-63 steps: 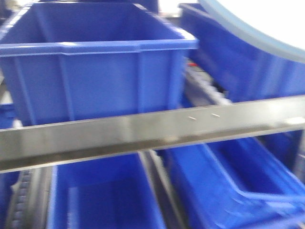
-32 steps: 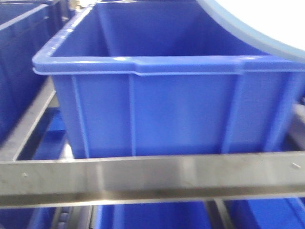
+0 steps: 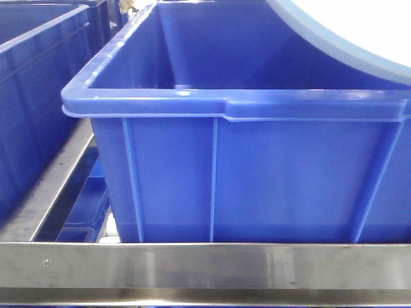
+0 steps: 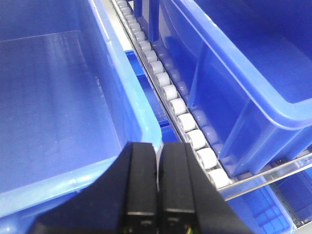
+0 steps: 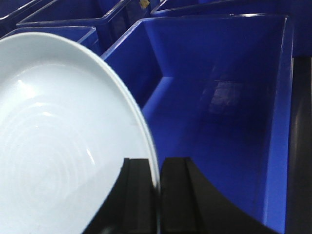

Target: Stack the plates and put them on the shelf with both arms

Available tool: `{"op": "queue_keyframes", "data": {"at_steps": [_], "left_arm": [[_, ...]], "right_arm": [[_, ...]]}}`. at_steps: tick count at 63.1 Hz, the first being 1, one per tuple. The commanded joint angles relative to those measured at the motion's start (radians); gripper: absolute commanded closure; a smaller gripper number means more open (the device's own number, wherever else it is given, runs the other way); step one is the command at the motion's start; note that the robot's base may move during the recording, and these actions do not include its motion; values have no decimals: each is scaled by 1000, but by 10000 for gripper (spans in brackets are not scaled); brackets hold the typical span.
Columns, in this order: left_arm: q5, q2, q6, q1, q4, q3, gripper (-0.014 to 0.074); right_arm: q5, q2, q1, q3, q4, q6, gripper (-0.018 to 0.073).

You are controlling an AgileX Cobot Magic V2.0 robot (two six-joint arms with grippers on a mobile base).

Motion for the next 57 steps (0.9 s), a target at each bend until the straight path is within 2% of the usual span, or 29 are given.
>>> {"op": "queue_keyframes", "data": {"at_steps": [1, 57], "left_arm": [[-80, 7, -9, -6, 4, -29, 512], [-82, 7, -9, -6, 4, -29, 512]], "right_arm": [[-95, 6, -6, -30, 20, -2, 503], [-95, 6, -6, -30, 20, -2, 503]]}}
